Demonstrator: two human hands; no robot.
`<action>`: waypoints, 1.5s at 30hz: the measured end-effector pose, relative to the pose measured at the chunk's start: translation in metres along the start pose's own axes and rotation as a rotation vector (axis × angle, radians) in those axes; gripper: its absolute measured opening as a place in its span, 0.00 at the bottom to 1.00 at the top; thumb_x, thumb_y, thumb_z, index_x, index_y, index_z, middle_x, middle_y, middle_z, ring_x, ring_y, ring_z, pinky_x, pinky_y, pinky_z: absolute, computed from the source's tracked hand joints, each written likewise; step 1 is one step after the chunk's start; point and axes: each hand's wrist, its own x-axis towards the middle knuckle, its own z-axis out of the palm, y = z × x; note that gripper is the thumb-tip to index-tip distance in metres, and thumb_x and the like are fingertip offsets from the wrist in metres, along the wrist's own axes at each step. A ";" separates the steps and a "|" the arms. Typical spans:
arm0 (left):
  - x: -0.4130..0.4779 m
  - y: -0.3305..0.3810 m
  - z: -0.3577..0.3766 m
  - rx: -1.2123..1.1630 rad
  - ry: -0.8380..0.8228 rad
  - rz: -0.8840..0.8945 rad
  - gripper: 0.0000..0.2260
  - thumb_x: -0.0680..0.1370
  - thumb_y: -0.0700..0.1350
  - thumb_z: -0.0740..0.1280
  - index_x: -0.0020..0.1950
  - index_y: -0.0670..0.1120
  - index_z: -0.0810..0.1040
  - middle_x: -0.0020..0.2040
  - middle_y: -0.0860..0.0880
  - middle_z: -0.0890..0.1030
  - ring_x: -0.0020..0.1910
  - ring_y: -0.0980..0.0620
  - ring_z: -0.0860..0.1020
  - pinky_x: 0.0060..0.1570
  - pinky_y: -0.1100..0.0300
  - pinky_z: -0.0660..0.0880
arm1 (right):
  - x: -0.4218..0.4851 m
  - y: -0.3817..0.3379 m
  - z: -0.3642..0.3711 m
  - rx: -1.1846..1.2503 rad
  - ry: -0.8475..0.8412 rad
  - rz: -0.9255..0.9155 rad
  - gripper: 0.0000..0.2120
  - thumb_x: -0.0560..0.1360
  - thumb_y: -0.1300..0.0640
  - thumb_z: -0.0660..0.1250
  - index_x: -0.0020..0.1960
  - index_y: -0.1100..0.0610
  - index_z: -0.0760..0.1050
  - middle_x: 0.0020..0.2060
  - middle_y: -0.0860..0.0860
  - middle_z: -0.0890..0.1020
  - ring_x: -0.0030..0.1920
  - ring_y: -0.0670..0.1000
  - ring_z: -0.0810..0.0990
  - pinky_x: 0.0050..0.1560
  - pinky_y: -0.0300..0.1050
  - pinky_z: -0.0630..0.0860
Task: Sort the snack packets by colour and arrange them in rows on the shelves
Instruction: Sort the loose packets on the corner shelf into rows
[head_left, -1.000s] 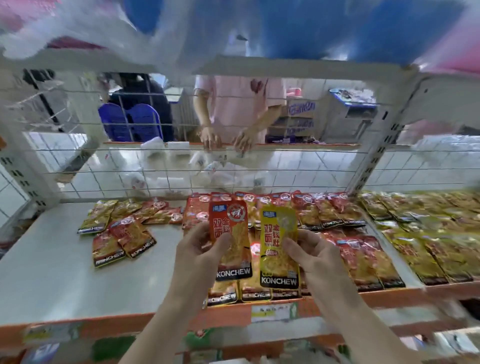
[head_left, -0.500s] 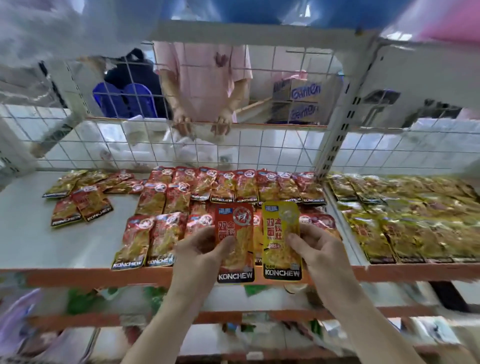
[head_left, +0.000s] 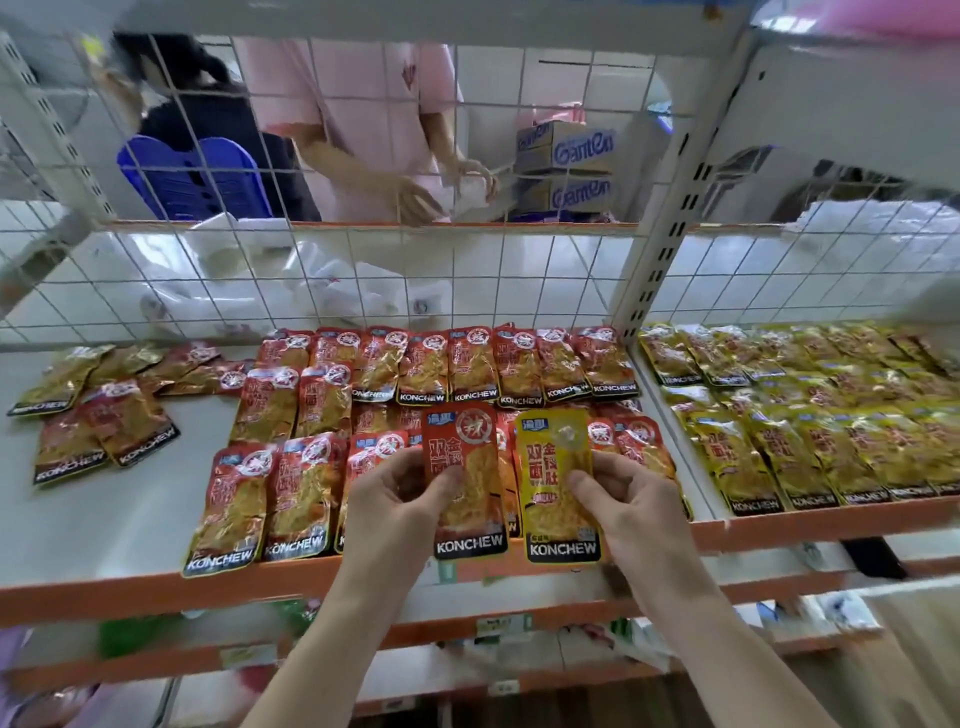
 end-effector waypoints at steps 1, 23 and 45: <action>0.006 0.000 -0.002 0.006 0.002 0.001 0.03 0.75 0.41 0.74 0.45 0.48 0.82 0.36 0.56 0.84 0.34 0.62 0.80 0.35 0.72 0.73 | 0.002 -0.001 0.001 -0.003 0.012 0.002 0.07 0.78 0.61 0.68 0.54 0.55 0.82 0.45 0.50 0.87 0.48 0.50 0.86 0.54 0.52 0.82; 0.132 0.015 -0.087 0.118 -0.052 0.026 0.10 0.75 0.44 0.74 0.55 0.49 0.80 0.47 0.51 0.86 0.47 0.53 0.85 0.53 0.53 0.80 | 0.076 -0.024 0.103 -0.036 0.051 -0.121 0.06 0.77 0.61 0.70 0.52 0.52 0.81 0.45 0.47 0.87 0.47 0.43 0.85 0.47 0.35 0.80; 0.168 -0.018 -0.076 0.919 0.099 0.218 0.22 0.77 0.54 0.72 0.66 0.44 0.78 0.61 0.47 0.79 0.58 0.46 0.78 0.54 0.47 0.78 | 0.124 -0.019 0.107 -0.072 -0.022 -0.091 0.08 0.78 0.59 0.70 0.56 0.55 0.81 0.48 0.48 0.86 0.50 0.47 0.84 0.56 0.47 0.81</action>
